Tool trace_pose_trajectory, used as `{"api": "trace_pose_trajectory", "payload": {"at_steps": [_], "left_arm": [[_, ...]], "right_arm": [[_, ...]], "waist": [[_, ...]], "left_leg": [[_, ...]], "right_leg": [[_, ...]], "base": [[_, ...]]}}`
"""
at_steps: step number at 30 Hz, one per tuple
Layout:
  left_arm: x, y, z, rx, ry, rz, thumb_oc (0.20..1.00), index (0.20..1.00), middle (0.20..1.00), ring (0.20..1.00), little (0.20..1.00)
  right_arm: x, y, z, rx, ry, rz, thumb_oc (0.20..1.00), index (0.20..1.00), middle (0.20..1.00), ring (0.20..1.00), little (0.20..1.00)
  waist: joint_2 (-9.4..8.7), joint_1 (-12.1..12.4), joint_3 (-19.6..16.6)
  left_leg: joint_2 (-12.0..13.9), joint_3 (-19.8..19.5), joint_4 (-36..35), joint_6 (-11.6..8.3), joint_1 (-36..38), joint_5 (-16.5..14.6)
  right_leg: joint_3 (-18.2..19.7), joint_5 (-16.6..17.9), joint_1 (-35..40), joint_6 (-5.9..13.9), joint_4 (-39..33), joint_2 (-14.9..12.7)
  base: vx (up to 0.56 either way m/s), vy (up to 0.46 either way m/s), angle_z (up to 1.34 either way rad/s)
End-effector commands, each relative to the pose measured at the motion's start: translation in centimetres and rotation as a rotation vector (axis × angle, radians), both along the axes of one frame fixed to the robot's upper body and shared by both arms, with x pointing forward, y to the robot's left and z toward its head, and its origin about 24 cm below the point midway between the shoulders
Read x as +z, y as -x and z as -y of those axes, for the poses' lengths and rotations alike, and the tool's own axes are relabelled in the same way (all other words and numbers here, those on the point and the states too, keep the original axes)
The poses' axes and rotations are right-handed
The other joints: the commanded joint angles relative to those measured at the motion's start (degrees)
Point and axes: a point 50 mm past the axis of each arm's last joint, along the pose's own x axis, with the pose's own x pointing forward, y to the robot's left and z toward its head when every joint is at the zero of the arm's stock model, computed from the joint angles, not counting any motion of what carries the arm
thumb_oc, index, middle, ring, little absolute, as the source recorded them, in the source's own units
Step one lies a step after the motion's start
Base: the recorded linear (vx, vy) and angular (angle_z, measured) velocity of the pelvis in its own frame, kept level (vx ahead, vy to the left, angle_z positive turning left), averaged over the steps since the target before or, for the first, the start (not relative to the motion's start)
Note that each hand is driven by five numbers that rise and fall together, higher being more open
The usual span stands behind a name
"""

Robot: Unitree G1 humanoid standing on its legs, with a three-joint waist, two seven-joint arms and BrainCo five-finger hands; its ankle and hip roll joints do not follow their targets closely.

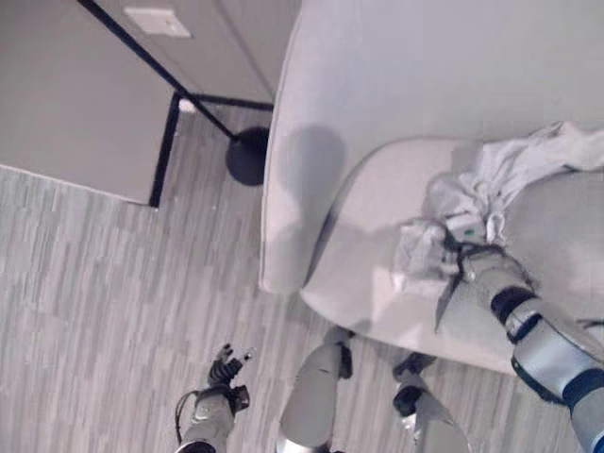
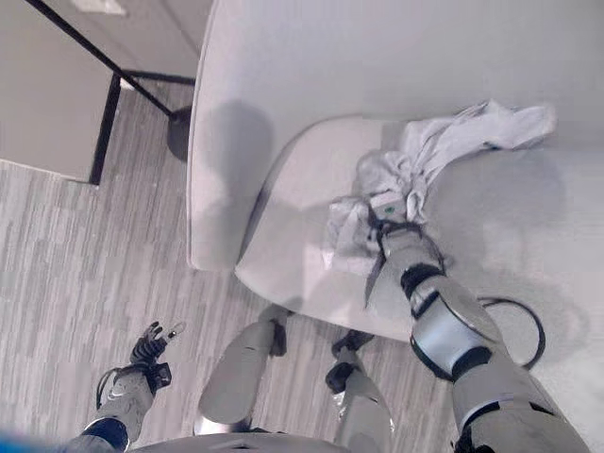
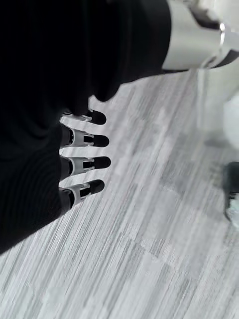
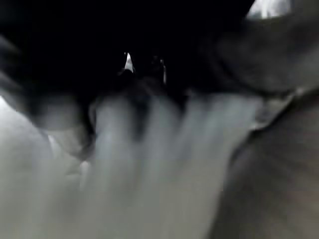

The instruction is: Hang the clothes on the sofa on the clothes rack.

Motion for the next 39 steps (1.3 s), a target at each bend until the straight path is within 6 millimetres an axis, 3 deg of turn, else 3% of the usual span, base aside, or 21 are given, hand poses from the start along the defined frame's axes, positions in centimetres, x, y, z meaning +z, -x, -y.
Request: {"api": "trace_pose_trajectory", "payload": {"at_steps": [1, 4, 10, 16, 25, 30, 34, 39], "left_arm": [[1.4, -0.3, -0.4, -0.095, -0.077, 0.068, 1.000, 1.000, 1.000, 1.000, 1.000], [1.3, 0.3, -0.2, -0.111, -0.073, 0.061, 1.000, 1.000, 1.000, 1.000, 1.000], [0.7, 1.6, -0.2, -0.077, -0.060, 0.024, 1.000, 1.000, 1.000, 1.000, 1.000], [-0.7, 2.9, 1.2, -0.061, -0.025, -0.048, 1.000, 1.000, 1.000, 1.000, 1.000], [-1.7, 4.3, 2.4, -0.053, 0.027, -0.103, 1.000, 1.000, 1.000, 1.000, 1.000], [-0.7, 3.2, 2.9, -0.137, 0.011, -0.041, 1.000, 1.000, 1.000, 1.000, 1.000], [2.0, -0.4, 3.7, -0.227, -0.047, 0.117, 1.000, 1.000, 1.000, 1.000, 1.000], [4.3, -3.1, 4.4, -0.274, -0.104, 0.237, 1.000, 1.000, 1.000, 1.000, 1.000]], "right_arm": [[-1.9, 1.5, 1.8, -0.110, -0.130, -0.022, 0.200, 0.200, 0.200, 0.200, 0.200], [-1.5, 1.6, 1.3, -0.084, -0.198, 0.021, 0.200, 0.200, 0.200, 0.200, 0.200], [3.9, 1.1, -0.9, 0.110, -0.313, 0.255, 0.200, 0.200, 0.200, 0.200, 0.200], [6.8, 1.5, -2.2, 0.201, -0.389, 0.376, 0.200, 0.200, 0.200, 0.200, 0.200], [9.7, 3.5, -1.1, 0.251, -0.491, 0.515, 0.200, 0.200, 0.200, 0.200, 0.200], [12.3, 4.0, -0.5, 0.284, -0.551, 0.602, 0.200, 0.200, 0.200, 0.200, 0.200], [17.1, 4.3, -0.9, 0.356, -0.625, 0.765, 0.200, 0.200, 0.200, 0.200, 0.200], [20.0, 4.9, -2.2, 0.440, -0.685, 0.854, 0.200, 0.200, 0.200, 0.200, 0.200]], "waist": [[-2.56, -0.2, -0.3], [-2.52, -0.8, -0.7], [-3.53, -4.2, -3.1], [-4.15, -6.7, -6.8], [-4.52, -9.5, -11.7], [-4.57, -10.3, -13.6], [-4.72, -11.3, -15.8], [-4.87, -11.6, -17.1]], "left_leg": [[-1.2, 1.2, 6.7, -3.09, 0.2, -5.3], [-1.0, 1.3, 6.7, -3.14, 2.6, -5.6], [0.6, 2.4, 5.5, -3.69, 9.0, -5.1], [0.8, 3.7, 1.4, -4.18, 14.3, -2.3], [1.3, 5.4, -4.4, -4.93, 20.6, 0.7], [1.8, 6.5, -5.6, -5.24, 23.0, 1.2], [2.4, 7.7, -6.2, -5.60, 25.0, 1.6], [2.7, 8.3, -6.6, -5.82, 26.1, 1.6]], "right_leg": [[1.3, 2.6, 6.4, 3.81, 0.4, -6.1], [1.6, 2.1, 8.5, 3.45, 0.3, -6.0], [2.9, 1.5, 12.9, 3.01, -0.4, -5.4], [3.5, 0.5, 17.4, 2.56, -1.9, -4.0], [4.0, -0.6, 21.2, 2.08, -3.1, -1.9], [4.7, -0.7, 22.4, 2.04, -3.4, -1.4], [5.9, -0.5, 23.2, 2.04, -3.9, -0.9], [6.6, -0.4, 23.7, 1.95, -4.2, -0.7]], "base": [[0.00, -0.021, 0.04], [0.00, -0.005, 0.01], [-0.03, -0.033, -0.15], [-0.04, -0.033, -0.18], [-0.03, -0.023, -0.09], [-0.01, -0.003, -0.12], [-0.02, 0.004, -0.11], [0.00, -0.002, -0.16]]}}
